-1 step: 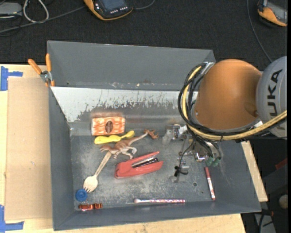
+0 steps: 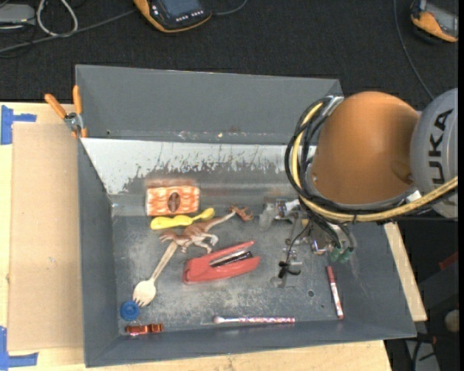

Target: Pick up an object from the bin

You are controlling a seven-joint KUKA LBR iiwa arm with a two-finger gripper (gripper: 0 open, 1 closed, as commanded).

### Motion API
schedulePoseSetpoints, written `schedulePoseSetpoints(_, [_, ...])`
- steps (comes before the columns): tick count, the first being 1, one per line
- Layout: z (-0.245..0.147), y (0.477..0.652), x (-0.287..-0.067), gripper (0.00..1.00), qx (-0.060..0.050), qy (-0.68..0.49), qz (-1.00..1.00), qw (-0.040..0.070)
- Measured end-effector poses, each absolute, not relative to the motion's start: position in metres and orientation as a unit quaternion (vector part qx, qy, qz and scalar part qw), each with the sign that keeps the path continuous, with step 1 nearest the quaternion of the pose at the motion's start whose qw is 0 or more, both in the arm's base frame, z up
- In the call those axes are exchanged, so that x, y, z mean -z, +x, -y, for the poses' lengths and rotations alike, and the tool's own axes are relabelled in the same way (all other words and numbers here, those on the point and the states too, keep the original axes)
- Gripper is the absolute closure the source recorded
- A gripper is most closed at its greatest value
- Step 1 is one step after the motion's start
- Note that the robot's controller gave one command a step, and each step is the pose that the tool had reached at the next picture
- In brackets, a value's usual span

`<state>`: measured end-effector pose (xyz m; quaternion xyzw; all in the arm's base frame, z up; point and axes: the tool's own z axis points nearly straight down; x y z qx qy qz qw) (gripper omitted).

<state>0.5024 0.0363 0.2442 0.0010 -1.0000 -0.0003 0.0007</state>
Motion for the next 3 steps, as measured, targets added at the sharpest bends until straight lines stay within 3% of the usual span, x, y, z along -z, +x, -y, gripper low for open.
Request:
schedulePoseSetpoints(2, [-0.077, 0.567, -0.117, 0.0, 0.0, 0.039, 0.999, -0.004])
schedulePoseSetpoints(3, [-0.088, 0.565, -0.091, 0.0, 0.0, 0.028, 1.0, -0.001])
